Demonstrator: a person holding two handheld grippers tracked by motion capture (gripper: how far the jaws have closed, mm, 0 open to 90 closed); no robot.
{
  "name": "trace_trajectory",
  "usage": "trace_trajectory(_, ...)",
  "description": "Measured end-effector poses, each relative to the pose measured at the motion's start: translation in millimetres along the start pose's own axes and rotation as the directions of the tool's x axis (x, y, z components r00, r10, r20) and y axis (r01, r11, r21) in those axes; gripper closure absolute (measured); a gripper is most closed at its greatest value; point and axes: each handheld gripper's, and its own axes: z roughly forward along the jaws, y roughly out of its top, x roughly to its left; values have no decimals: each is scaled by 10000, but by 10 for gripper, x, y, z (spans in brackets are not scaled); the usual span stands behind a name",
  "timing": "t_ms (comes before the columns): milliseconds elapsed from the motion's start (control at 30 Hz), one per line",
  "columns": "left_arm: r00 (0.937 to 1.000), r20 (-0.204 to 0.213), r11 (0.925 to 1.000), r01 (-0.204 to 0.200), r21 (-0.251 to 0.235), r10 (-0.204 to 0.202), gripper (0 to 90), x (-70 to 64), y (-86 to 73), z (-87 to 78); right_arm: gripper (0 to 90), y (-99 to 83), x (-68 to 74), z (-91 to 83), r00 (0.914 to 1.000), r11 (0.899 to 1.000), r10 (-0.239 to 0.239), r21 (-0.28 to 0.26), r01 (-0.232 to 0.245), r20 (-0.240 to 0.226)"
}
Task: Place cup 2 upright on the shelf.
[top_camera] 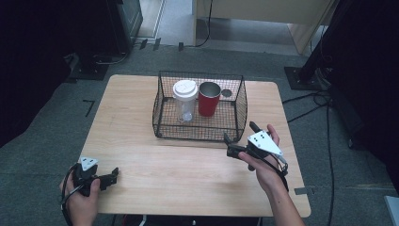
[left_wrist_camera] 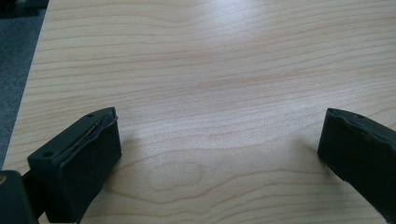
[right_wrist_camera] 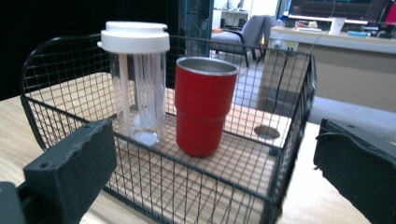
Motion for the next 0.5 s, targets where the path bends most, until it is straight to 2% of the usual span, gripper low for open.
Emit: trace_trajectory(500,10000,-3,10000,-13,10,13,0,1,0,-1,0,-429,-200,-250,9973,9976,362,561,-398,638)
